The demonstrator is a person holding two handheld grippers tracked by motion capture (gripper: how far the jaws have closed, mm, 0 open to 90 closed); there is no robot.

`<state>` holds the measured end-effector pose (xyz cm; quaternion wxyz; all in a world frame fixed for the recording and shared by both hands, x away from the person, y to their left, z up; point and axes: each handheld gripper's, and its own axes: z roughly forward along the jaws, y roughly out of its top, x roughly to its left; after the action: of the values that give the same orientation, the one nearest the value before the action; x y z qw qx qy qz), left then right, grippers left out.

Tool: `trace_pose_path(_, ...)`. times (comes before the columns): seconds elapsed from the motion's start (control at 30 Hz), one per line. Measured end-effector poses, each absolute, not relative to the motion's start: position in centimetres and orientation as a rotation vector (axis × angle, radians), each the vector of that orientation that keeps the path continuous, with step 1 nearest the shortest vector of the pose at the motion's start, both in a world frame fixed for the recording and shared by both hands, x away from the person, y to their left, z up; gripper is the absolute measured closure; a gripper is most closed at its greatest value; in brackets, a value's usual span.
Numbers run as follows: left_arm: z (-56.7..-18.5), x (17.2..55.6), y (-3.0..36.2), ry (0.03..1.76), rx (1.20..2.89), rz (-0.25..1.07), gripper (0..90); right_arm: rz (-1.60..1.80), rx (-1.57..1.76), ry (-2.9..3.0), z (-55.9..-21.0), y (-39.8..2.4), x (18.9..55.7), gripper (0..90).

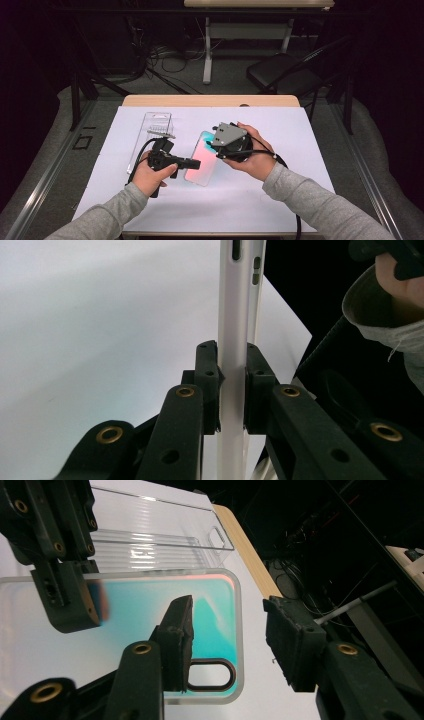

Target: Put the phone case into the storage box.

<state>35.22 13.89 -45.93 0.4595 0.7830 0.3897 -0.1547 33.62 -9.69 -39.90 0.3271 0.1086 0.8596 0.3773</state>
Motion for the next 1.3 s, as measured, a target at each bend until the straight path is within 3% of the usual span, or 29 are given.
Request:
trace_pose_path(0.57, -45.4, 35.4, 14.8, 0.951, 1.9, -0.299, 81.9, 1.094, 0.352, 2.212, -39.2, -10.5, 33.2, 43.7)
trace_pose_path(1.0, -44.8, 35.4, 15.5, 0.936, 1.876, -0.244, 81.9, 1.159, 0.473, 2.23, -38.7, -11.5, 33.3, 29.2)
trace_pose_path(1.3, -44.4, 35.4, 15.9, 0.919, 1.854, -0.193, 81.9, 1.22, 0.532, 2.256, -38.5, -11.9, 33.1, 27.6)
